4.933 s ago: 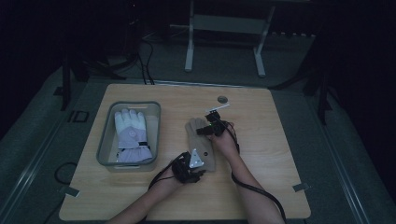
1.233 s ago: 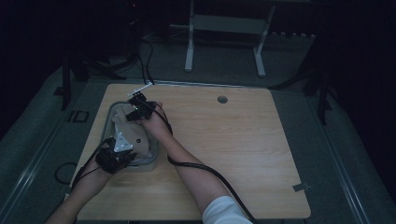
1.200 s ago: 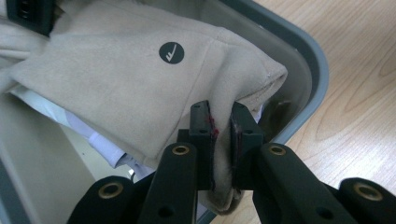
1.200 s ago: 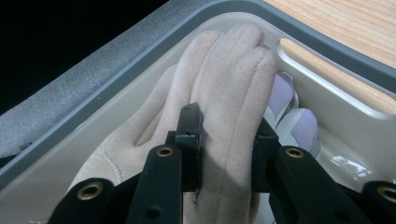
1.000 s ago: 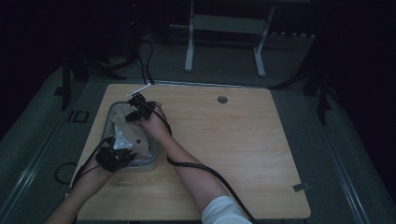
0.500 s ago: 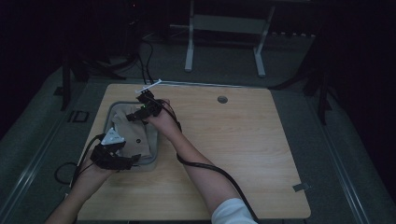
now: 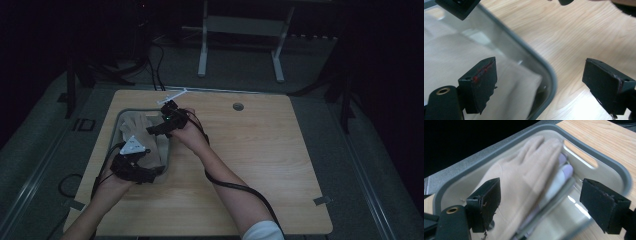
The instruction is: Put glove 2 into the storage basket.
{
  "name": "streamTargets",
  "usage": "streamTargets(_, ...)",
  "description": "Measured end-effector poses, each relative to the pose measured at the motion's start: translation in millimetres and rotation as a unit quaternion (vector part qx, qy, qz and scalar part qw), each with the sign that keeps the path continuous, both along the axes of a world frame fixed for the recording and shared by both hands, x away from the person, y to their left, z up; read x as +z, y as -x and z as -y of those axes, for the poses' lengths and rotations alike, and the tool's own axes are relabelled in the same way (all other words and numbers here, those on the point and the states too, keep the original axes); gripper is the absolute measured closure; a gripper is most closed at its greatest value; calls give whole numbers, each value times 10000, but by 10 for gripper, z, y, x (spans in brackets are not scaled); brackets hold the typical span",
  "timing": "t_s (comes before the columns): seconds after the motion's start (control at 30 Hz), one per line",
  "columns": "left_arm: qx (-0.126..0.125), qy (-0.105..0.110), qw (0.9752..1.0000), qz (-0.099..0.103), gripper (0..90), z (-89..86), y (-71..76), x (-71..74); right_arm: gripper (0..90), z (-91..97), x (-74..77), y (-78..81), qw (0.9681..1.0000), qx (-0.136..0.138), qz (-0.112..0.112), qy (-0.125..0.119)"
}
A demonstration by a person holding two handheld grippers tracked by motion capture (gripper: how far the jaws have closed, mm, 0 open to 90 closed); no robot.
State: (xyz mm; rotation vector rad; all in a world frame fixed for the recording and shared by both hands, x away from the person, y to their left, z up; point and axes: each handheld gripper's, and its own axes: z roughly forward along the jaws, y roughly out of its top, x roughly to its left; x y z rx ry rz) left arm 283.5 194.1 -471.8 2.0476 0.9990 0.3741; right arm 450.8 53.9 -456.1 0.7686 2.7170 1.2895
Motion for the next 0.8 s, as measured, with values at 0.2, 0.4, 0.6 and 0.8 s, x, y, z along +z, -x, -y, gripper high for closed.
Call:
streamTargets(0.2, -176, 12, 9998, 71, 130, 192, -16, 22, 170, 278, 3, 9, 9999, -116, 40, 35)
streamTargets(0.4, -313, 46, 9994, 148, 130, 360, -27, 36, 170, 546, 6, 3, 9996, -263, 95, 49)
streamTargets(0.6, -499, 149, 9984, 240, 126, 529, -15, 9, 170, 821, -5, 20, 9990, -379, 206, 151)
streamTargets(0.8, -687, 119, 9972, 252, 118, 695, -28, -40, 170, 1068, -61, 32, 9982, -524, 225, 200)
